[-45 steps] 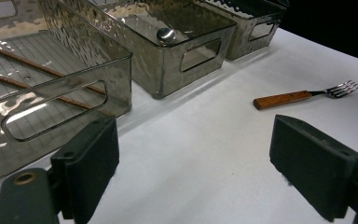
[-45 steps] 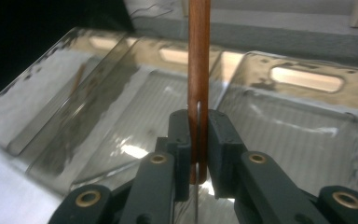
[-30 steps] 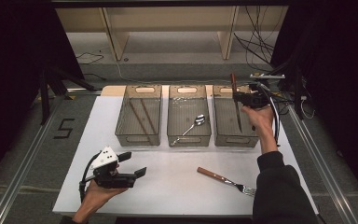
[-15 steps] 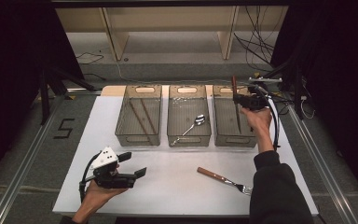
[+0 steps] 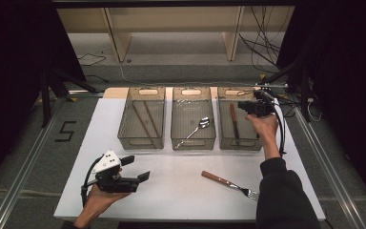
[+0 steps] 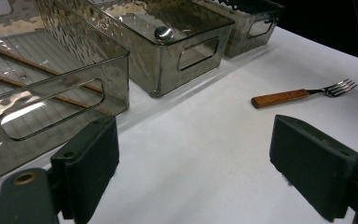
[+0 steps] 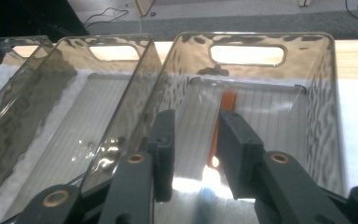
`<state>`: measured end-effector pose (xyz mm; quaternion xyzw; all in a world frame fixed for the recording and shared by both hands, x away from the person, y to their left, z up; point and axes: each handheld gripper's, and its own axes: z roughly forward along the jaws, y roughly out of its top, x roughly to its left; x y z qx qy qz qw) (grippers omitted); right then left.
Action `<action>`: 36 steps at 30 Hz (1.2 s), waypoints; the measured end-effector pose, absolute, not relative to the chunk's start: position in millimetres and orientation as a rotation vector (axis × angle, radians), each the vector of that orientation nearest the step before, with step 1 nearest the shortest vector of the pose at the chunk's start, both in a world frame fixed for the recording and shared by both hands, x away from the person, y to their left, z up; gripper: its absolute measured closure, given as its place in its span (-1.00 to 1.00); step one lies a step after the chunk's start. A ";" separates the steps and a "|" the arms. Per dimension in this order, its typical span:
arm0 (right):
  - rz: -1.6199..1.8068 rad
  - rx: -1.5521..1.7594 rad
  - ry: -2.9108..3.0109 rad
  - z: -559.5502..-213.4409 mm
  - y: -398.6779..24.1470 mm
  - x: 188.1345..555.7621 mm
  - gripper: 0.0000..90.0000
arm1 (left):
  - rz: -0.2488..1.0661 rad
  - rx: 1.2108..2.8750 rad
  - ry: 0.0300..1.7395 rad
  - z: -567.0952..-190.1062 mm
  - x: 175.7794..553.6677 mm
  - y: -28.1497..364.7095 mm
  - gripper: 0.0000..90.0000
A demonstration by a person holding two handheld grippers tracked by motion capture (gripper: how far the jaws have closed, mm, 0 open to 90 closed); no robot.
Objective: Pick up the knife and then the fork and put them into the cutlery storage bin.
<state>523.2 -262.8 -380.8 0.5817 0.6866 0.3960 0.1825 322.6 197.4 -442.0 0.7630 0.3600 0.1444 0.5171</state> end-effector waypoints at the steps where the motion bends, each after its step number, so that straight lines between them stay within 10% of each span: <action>1: 1.117 1.630 1.945 -379.8 -262.5 522.2 0.48 | 0.346 1.832 0.864 -442.0 322.6 197.4 -0.66; 14: 1.144 1.467 2.095 -365.9 -254.4 496.7 -0.17 | 0.341 1.822 0.868 -441.8 322.8 199.0 -0.66; 36: 1.120 1.099 2.428 -370.5 -215.5 409.3 -0.39 | 0.338 1.777 0.882 -440.8 322.9 202.7 -0.66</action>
